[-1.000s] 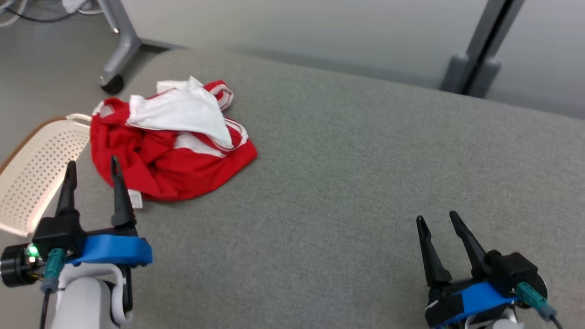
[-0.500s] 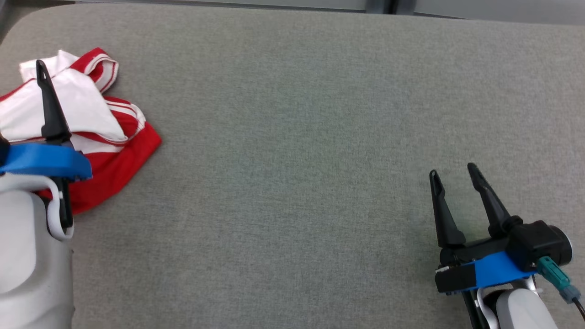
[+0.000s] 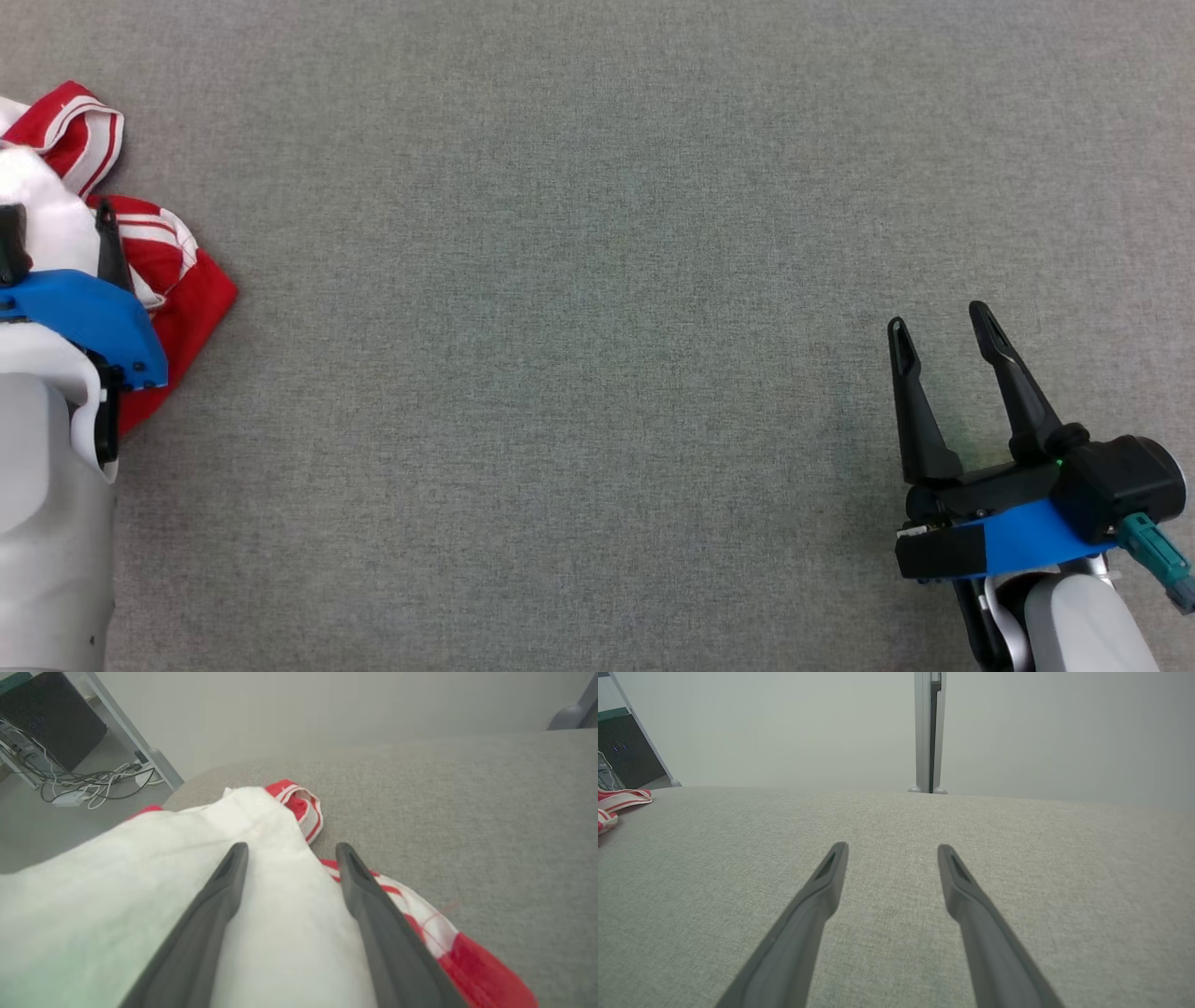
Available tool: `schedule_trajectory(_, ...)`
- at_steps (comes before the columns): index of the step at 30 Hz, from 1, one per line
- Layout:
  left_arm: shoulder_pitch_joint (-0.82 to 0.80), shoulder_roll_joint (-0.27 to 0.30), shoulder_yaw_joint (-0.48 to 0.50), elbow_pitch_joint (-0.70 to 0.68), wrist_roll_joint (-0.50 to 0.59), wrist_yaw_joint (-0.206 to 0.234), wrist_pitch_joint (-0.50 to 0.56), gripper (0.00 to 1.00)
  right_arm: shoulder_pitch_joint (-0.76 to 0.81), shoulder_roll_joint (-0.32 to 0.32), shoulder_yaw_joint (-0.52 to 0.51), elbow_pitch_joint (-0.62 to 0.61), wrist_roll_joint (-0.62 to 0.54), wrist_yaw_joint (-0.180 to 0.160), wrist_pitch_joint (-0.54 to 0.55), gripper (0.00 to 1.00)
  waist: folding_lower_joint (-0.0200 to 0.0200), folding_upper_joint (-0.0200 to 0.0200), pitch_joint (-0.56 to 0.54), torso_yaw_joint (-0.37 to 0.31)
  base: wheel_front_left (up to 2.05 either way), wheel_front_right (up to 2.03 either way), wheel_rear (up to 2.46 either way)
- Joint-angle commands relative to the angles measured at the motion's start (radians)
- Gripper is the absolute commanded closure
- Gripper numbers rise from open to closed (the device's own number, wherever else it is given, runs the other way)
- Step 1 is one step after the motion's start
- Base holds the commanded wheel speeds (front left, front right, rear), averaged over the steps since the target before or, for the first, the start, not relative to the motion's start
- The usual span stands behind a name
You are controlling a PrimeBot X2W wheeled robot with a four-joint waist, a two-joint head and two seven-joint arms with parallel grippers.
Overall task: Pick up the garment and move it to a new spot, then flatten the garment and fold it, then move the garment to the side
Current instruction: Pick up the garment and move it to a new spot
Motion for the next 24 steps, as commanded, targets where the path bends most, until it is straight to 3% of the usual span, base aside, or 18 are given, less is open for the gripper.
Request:
schedule_trajectory(1, -0.017, 0.000, 0.000, 0.031, -0.008, -0.006, 0.032, 0.00, -0.006, -0.005, -0.002, -0.004, 0.005, 0.000, -0.005, 0.00, 0.0000, -0.0002, 0.000, 0.000, 0.00, 0.00, 0.00)
schedule_trajectory(11, -0.028, -0.021, -0.028, 0.172, -0.040, -0.036, 0.191, 0.00, -0.010, -0.005, 0.007, 0.008, 0.009, 0.000, -0.008, 0.00, 0.0000, -0.0002, -0.017, 0.005, 0.00, 0.00, 0.00)
schedule_trajectory(12, -0.028, -0.021, -0.030, 0.178, -0.044, -0.039, 0.193, 0.56, -0.011, -0.005, 0.008, 0.010, 0.011, 0.000, -0.008, 0.00, 0.0000, -0.0002, -0.020, 0.005, 0.00, 0.00, 0.00)
schedule_trajectory(13, -0.029, -0.019, -0.033, 0.179, -0.044, -0.041, 0.185, 0.95, -0.010, -0.005, 0.009, 0.011, 0.012, 0.000, -0.008, 0.00, 0.0000, -0.0002, -0.024, 0.004, 0.00, 0.00, 0.00)
schedule_trajectory(14, -0.028, -0.017, -0.036, 0.181, -0.046, -0.042, 0.178, 1.00, -0.009, -0.005, 0.010, 0.012, 0.013, 0.000, -0.008, 0.00, 0.0000, -0.0002, -0.029, 0.004, 0.00, 0.00, 0.00)
schedule_trajectory(24, -0.072, -0.011, -0.061, 0.150, -0.041, -0.039, 0.045, 1.00, 0.016, -0.005, 0.018, 0.046, 0.035, 0.000, -0.017, 0.00, 0.0000, -0.0002, -0.106, 0.007, 0.00, 0.00, 0.00)
